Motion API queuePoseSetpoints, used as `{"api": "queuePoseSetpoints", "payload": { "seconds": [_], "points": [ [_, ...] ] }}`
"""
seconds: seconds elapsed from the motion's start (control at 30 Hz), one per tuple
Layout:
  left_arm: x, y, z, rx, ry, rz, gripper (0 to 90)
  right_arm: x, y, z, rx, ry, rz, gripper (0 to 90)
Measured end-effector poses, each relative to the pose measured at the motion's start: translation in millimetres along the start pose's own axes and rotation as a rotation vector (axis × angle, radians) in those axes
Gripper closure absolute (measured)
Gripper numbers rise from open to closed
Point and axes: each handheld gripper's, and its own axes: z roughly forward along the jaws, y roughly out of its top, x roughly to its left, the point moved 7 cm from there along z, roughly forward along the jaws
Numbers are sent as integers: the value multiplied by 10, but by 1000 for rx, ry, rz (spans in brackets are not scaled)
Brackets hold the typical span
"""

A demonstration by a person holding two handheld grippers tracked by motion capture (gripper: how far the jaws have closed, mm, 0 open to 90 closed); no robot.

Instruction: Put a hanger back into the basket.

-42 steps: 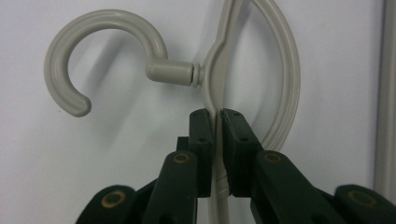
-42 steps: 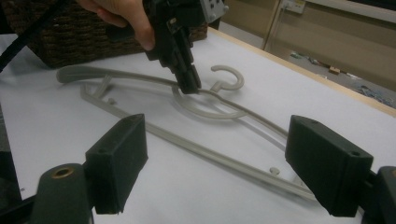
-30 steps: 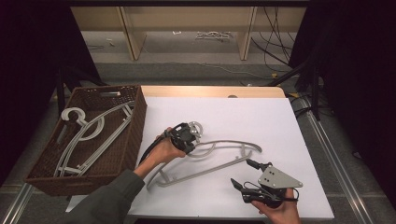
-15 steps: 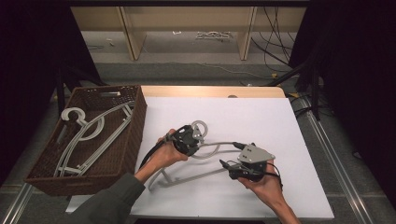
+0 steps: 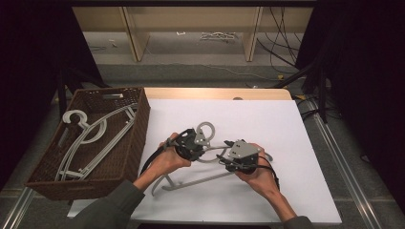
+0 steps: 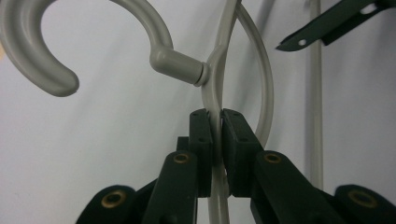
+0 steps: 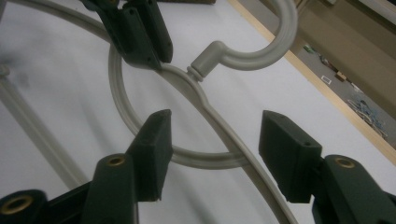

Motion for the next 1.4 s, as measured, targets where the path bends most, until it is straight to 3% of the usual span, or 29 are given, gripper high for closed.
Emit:
{"api": "queuePoseSetpoints", "payload": {
  "seconds": [0.33, 0.47, 0.63, 0.93, 1.03, 1.13, 1.27, 1.37, 1.4],
  "points": [
    [-36, 25, -39, -17, 3, 10, 826, -22, 3, 172, 40, 20, -118, 561],
    [-40, 27, -43, -20, 2, 5, 826, -15, 20, 211, 35, 30, -152, 654],
    [-37, 29, -44, -22, -5, -1, 825, -24, 21, 205, 30, 33, -214, 688],
    [33, 40, 37, -30, -45, -78, 743, -9, 15, 160, 31, 31, -377, 763],
    [56, 33, 83, -7, -29, -53, 730, -9, 8, 151, 38, 38, -409, 790],
    [46, 42, 96, -1, -42, -26, 734, 29, -2, 151, 46, 53, -405, 802],
    [56, 47, 128, 26, -36, -2, 725, 4, 22, 152, 29, 46, -456, 809],
    [47, 50, 148, 46, -31, 22, 735, 21, 23, 141, 35, 43, -448, 816],
    [43, 55, 151, 47, -31, 27, 746, 8, 30, 141, 31, 51, -479, 816]
  ]
}}
